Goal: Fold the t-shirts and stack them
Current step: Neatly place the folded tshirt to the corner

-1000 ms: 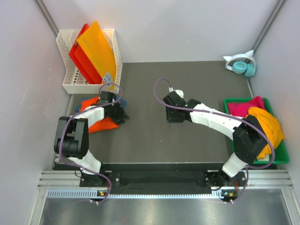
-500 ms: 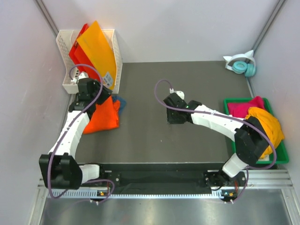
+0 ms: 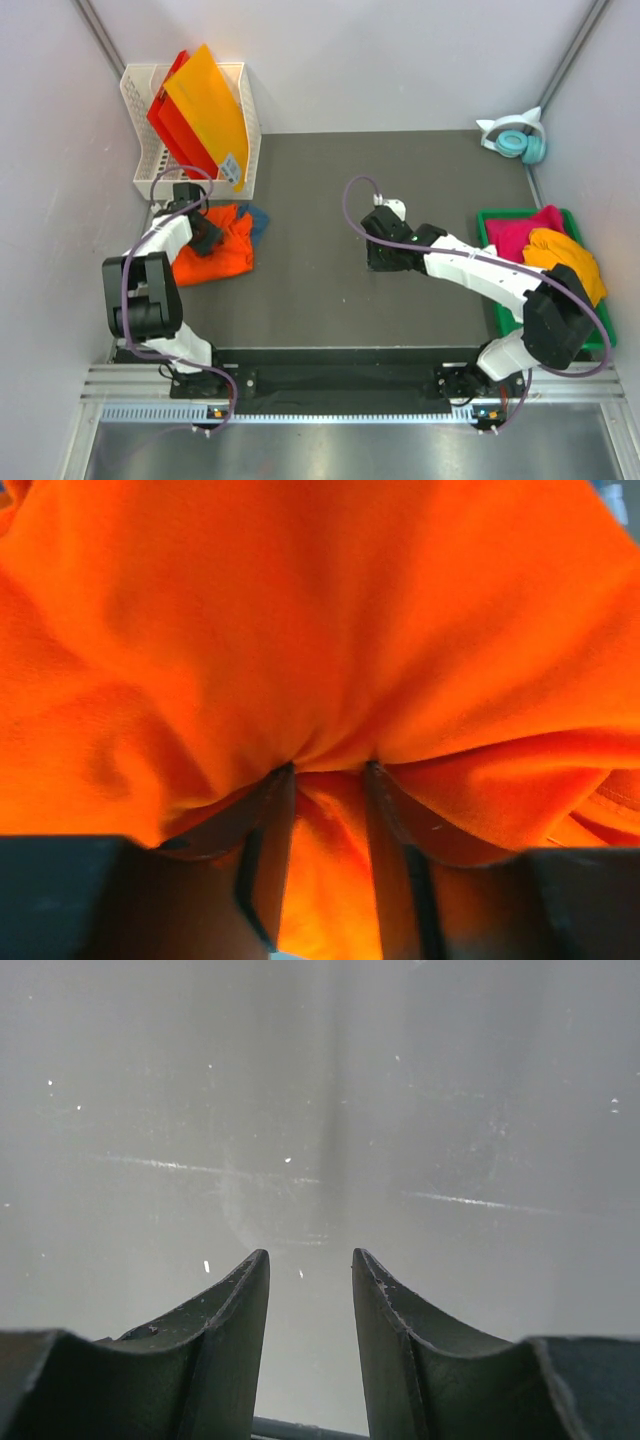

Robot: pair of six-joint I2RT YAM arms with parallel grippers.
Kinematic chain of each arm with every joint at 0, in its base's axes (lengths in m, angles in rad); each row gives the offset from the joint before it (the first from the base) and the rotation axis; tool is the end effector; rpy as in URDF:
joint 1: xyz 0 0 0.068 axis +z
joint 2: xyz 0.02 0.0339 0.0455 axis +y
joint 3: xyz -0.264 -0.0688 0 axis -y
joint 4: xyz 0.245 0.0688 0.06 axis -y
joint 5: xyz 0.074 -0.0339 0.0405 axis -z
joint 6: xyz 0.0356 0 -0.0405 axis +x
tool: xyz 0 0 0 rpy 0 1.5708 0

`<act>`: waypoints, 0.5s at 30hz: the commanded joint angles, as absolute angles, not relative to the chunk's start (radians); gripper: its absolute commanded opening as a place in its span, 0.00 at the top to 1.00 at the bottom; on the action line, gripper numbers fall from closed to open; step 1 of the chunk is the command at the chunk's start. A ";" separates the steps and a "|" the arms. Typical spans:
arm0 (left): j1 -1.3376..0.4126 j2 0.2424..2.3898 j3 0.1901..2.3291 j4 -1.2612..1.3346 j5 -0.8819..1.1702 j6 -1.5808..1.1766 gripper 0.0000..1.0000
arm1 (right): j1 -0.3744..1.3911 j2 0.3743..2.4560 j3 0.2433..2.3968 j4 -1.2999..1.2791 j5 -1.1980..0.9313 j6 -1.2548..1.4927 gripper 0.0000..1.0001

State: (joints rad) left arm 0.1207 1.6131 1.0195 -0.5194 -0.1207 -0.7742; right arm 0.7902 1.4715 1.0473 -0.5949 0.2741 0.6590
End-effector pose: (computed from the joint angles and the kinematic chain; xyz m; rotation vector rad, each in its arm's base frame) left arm 0.3133 0.0423 0.1919 -1.1890 2.3908 -0.0469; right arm 0.2169 0.2053 0.2378 -0.0677 2.5450 0.2146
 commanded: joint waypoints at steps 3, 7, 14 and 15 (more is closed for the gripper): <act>0.123 1.484 0.996 -0.479 -0.126 -0.721 0.53 | 0.802 1.391 1.032 -0.586 0.319 0.653 0.60; 0.106 1.309 0.997 -0.430 -0.094 -0.684 0.44 | 0.802 1.381 1.023 -0.581 0.318 0.650 0.60; -0.122 1.164 1.011 -0.443 -0.159 -0.663 0.28 | 0.802 1.373 1.019 -0.565 0.305 0.649 0.60; -0.211 1.173 1.023 -0.460 -0.181 -0.663 0.28 | 0.804 1.368 1.019 -0.561 0.305 0.649 0.60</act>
State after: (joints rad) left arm -0.0185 1.1744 0.9947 -0.4484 -0.1196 -0.6968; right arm 0.7902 1.4143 1.0206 -0.5911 0.2909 0.6559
